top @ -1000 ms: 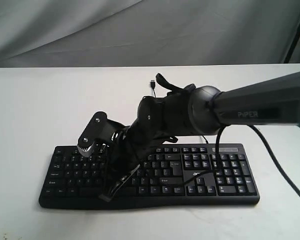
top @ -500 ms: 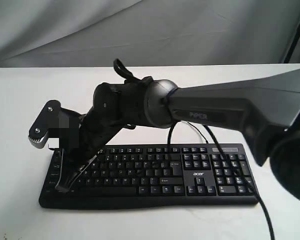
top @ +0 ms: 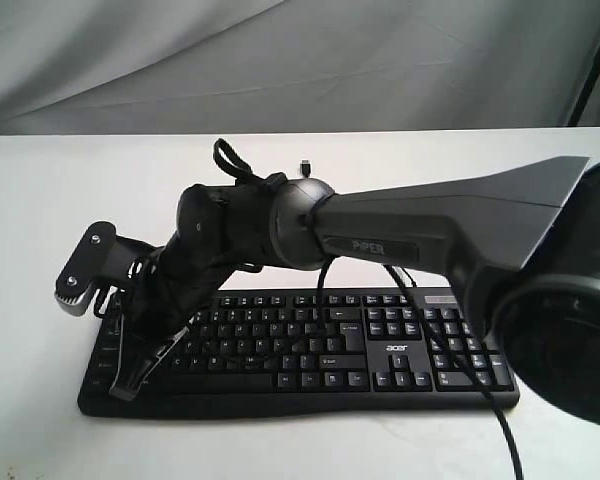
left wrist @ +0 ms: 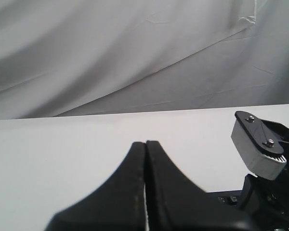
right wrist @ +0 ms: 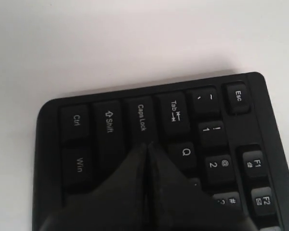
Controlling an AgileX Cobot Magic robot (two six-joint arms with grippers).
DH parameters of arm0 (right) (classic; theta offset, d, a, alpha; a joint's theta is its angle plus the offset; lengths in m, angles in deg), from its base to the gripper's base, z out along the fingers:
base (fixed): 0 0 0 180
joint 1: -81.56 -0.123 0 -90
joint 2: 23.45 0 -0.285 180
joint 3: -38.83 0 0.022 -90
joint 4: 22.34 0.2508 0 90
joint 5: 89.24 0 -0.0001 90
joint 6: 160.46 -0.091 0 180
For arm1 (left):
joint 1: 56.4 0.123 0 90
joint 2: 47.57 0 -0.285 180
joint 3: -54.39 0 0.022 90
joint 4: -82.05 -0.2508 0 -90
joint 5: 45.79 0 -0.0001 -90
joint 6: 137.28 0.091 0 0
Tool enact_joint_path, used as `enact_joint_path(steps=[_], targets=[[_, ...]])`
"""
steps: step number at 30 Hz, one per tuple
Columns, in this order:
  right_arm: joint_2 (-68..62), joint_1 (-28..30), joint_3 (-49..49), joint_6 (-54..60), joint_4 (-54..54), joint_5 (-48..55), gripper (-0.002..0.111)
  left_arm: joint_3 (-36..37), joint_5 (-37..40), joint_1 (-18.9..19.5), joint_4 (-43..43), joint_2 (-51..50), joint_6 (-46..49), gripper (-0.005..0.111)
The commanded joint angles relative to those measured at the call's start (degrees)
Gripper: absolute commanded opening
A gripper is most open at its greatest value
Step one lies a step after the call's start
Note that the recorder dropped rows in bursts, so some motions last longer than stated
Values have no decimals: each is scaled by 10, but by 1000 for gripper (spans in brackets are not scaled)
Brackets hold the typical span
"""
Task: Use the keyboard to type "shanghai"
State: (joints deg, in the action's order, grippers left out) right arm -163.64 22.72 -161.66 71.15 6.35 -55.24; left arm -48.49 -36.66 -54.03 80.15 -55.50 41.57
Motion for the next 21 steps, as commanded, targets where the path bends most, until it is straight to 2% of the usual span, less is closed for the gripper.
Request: enact_joint_path(steps=[1, 21], targets=[[0, -1, -3, 13, 8, -7, 0, 1, -3, -4, 0, 1, -2, 0], [-16, -1, -3, 32, 24, -28, 0, 1, -3, -4, 0, 1, -2, 0]])
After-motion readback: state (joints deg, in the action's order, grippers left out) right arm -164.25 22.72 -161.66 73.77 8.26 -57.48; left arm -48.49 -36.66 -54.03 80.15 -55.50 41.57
